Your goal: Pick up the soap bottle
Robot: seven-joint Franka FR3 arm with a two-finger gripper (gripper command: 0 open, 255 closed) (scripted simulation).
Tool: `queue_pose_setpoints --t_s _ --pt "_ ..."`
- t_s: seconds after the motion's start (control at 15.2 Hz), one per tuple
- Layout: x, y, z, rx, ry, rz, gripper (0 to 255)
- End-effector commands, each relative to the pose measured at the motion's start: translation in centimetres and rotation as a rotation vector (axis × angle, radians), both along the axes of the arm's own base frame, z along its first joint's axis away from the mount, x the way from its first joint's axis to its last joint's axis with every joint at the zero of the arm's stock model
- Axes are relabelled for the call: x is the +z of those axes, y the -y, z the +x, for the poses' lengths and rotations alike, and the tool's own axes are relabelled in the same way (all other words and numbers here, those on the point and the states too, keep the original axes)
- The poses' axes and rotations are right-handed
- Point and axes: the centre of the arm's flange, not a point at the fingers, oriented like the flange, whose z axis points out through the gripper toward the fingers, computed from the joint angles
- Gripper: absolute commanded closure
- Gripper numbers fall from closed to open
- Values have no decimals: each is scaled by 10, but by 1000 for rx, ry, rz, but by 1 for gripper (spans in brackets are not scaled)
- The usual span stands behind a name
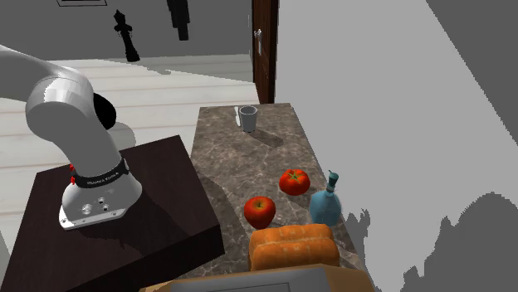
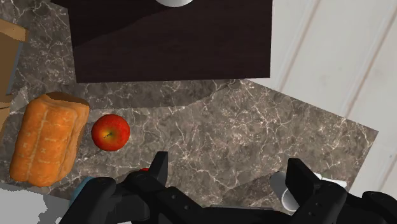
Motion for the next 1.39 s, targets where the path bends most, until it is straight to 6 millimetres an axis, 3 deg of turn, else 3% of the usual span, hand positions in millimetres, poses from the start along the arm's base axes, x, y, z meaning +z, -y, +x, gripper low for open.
queue_pose_setpoints --t_s 0.0,1.32 --pt "0 0 0 0 0 0 0" --pt "-175 119 144 -36 16 -77 0"
